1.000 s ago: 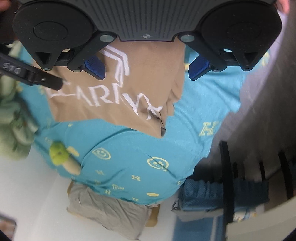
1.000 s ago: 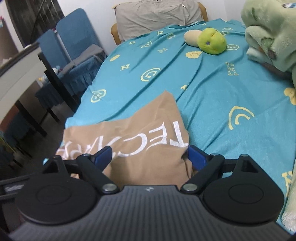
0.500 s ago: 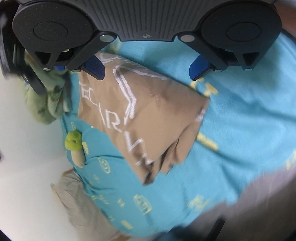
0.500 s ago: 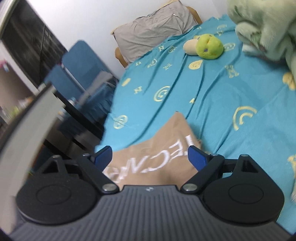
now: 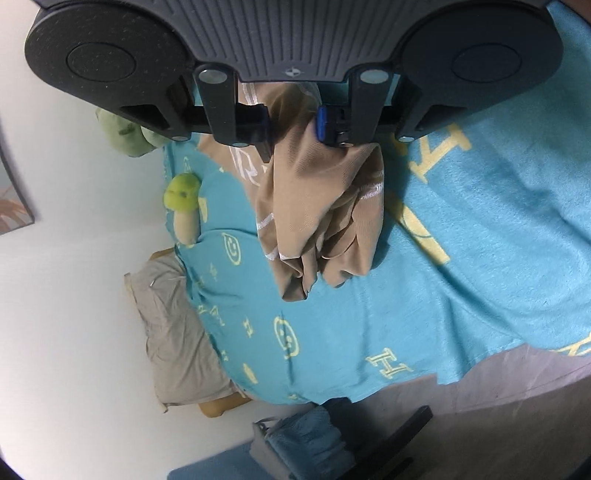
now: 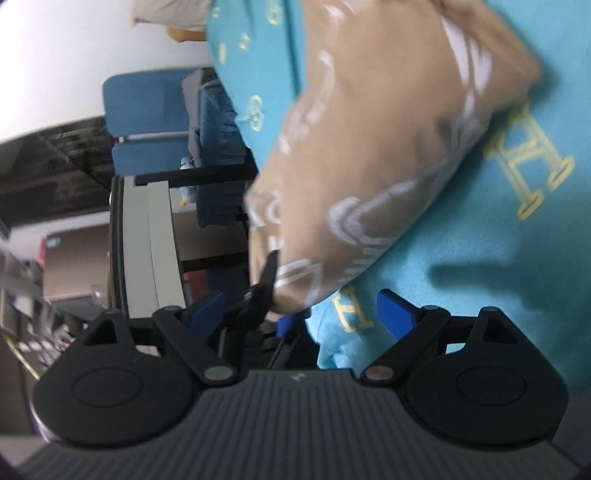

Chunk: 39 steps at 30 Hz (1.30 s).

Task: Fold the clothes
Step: 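Grasp the tan lettered bag with both grippers and lift it, then carry the tan bag with both grippers onto the green fleece blanket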

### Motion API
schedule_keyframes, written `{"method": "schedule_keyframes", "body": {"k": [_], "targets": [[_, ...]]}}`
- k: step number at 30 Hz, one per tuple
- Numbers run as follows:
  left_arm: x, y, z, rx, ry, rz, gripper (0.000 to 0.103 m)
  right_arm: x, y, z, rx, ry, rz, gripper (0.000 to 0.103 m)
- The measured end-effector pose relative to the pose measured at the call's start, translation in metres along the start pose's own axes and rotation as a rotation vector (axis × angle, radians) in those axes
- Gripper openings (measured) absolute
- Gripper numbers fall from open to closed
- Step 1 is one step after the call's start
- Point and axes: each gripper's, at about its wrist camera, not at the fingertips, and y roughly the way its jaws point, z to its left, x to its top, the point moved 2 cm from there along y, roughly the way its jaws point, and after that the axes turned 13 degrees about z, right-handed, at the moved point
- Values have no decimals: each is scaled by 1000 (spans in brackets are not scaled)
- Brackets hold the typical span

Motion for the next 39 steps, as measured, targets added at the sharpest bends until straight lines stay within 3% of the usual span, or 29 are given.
{"method": "schedule_keyframes", "body": {"k": [2,10,13,16,21,27,32,36,39], "targets": [[-1,-2,0,-6,-3,-5,20,4,2,-9,6,58,-47,92],[-2,-11,1,-27,-16,-25,19,7,-24,-7,-16,26,-285,89],[0,-15,0,-35,-14,-31,19,8,-34,-6,-25,13,-375,55],[-1,-15,-4,-17,24,-23,19,4,-39,-1,-21,-14,-412,34],[-7,-28,-24,-55,31,32,19,-12,-69,13,-18,-62,-444,29],[-34,-55,-84,-79,73,69,19,-48,-125,39,11,-103,-504,29],[-66,-59,-156,-77,118,114,19,-66,-202,54,37,-132,-576,29],[-93,-38,-234,-84,204,146,19,-53,-265,68,66,-143,-632,29],[-110,0,-308,-127,277,180,19,-30,-325,88,79,-175,-697,29]]}}
